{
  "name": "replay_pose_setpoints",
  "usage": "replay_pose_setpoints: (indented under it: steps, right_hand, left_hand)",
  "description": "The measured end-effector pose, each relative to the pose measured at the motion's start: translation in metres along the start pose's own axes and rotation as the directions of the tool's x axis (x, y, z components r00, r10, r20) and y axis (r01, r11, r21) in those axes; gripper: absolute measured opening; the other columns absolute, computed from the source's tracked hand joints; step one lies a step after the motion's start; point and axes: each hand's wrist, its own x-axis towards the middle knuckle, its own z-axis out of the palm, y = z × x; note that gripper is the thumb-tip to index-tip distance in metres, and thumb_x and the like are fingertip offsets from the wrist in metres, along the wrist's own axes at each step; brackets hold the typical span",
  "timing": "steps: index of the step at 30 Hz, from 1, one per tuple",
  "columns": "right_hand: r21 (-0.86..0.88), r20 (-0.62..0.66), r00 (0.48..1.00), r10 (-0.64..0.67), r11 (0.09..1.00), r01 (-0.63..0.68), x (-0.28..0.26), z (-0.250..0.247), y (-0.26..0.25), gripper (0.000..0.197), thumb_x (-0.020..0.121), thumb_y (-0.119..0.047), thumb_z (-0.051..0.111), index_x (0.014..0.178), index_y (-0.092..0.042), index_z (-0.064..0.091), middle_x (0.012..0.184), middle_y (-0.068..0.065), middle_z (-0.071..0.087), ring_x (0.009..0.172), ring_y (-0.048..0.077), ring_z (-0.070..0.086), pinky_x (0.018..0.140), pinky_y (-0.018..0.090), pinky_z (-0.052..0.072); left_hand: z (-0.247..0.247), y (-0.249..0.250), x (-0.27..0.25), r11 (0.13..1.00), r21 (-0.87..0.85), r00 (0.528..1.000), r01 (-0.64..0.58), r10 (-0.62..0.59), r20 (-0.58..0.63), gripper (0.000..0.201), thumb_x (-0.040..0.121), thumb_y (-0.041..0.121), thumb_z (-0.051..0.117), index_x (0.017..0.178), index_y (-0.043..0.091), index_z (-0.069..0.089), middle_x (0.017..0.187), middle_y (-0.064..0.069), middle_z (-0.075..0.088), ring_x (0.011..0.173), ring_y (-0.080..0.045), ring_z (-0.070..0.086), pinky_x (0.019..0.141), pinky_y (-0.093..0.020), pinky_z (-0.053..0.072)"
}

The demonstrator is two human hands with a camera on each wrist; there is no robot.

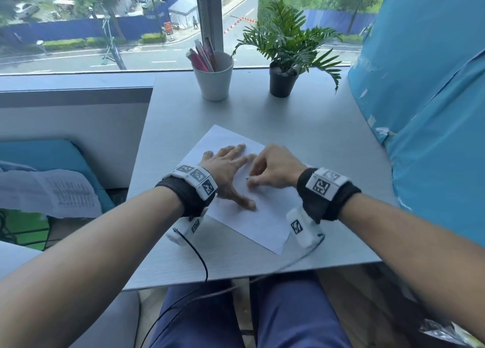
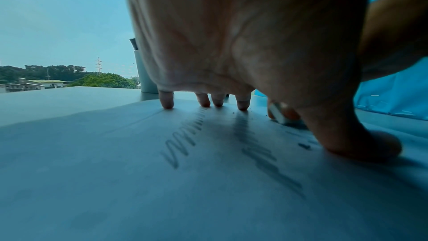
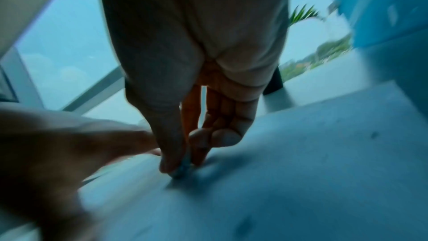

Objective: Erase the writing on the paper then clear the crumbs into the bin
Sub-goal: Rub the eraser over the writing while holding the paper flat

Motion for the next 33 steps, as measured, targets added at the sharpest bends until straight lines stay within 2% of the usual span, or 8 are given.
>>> replay_pose_setpoints:
  steps: [4,9,12,14,19,24,29,33]
  right_hand:
    - [0.034,-0.19,0.976,0.104,0.994,-0.1,0.013,-0.015,0.014,0.012,0.071,-0.019,0.082,0.079,-0.011,0.08,0.07,-0.003,0.071,0.062,0.005,0.061,0.062,0.017,0.048]
    - [0.001,0.059,0.998,-0.018,1.0,0.018,-0.011,0.004,-0.004,0.008,0.07,-0.022,0.083,0.076,-0.017,0.079,0.063,-0.01,0.068,0.056,0.001,0.058,0.055,0.012,0.045]
    - [0.062,-0.118,0.989,0.088,0.995,-0.082,0.005,-0.011,0.015,0.013,0.071,-0.023,0.084,0.08,-0.015,0.08,0.074,-0.002,0.074,0.068,0.006,0.065,0.058,0.008,0.043]
    - [0.055,-0.174,0.98,0.094,0.995,-0.085,0.004,-0.007,0.013,0.012,0.071,-0.022,0.083,0.079,-0.013,0.079,0.07,-0.003,0.071,0.065,0.007,0.063,0.058,0.01,0.042]
    - [0.011,0.05,0.999,-0.006,1.0,0.005,-0.016,0.006,-0.003,0.008,0.07,-0.021,0.082,0.074,-0.015,0.079,0.062,-0.008,0.068,0.055,0.0,0.058,0.054,0.008,0.043]
    - [0.077,-0.183,0.976,0.121,0.991,-0.109,0.004,-0.006,0.016,0.012,0.068,-0.021,0.082,0.077,-0.013,0.08,0.067,-0.003,0.07,0.063,0.006,0.063,0.055,0.011,0.042]
    - [0.01,0.033,0.999,0.014,1.0,-0.014,-0.014,0.008,-0.002,0.01,0.071,-0.021,0.082,0.076,-0.014,0.079,0.063,-0.007,0.068,0.055,0.002,0.059,0.051,0.005,0.04]
    - [0.056,-0.182,0.971,0.157,0.987,-0.149,0.017,-0.017,0.019,0.018,0.07,-0.026,0.083,0.082,-0.013,0.08,0.078,0.001,0.075,0.072,0.008,0.065,0.061,0.007,0.04]
  left_hand:
    - [0.002,0.0,0.002,1.0,0.009,1.0,0.002,-0.002,0.006,0.136,0.049,0.092,0.064,0.156,0.042,-0.002,0.165,0.008,-0.015,0.152,-0.018,-0.009,0.119,-0.054,0.002]
    - [0.0,-0.003,0.0,0.999,0.027,1.0,-0.022,0.022,0.01,0.141,0.044,0.095,0.063,0.156,0.042,-0.006,0.165,0.007,-0.016,0.152,-0.017,-0.011,0.119,-0.052,0.002]
    - [0.003,-0.001,0.0,1.0,0.02,1.0,-0.013,0.013,0.012,0.142,0.043,0.093,0.065,0.155,0.042,-0.006,0.165,0.007,-0.016,0.152,-0.018,-0.011,0.119,-0.053,0.0]
    - [0.003,-0.001,0.001,1.0,0.018,1.0,-0.007,0.007,0.02,0.144,0.042,0.094,0.065,0.155,0.042,-0.008,0.164,0.007,-0.018,0.152,-0.019,-0.012,0.119,-0.055,-0.001]
    - [0.004,-0.005,0.0,1.0,0.018,1.0,-0.018,0.018,0.017,0.146,0.041,0.095,0.064,0.155,0.041,-0.009,0.164,0.008,-0.019,0.151,-0.018,-0.014,0.119,-0.055,-0.003]
    - [0.004,-0.001,0.001,1.0,0.009,1.0,-0.014,0.014,0.014,0.144,0.043,0.093,0.066,0.156,0.041,-0.007,0.164,0.007,-0.017,0.152,-0.019,-0.012,0.119,-0.057,-0.001]
    - [0.003,-0.004,0.001,1.0,0.022,1.0,-0.013,0.013,0.01,0.146,0.04,0.094,0.064,0.156,0.041,-0.008,0.164,0.007,-0.018,0.152,-0.018,-0.013,0.12,-0.056,-0.001]
    - [0.003,-0.002,0.001,1.0,0.017,1.0,-0.01,0.009,0.021,0.143,0.043,0.093,0.065,0.155,0.042,-0.007,0.164,0.008,-0.017,0.152,-0.019,-0.012,0.12,-0.056,-0.001]
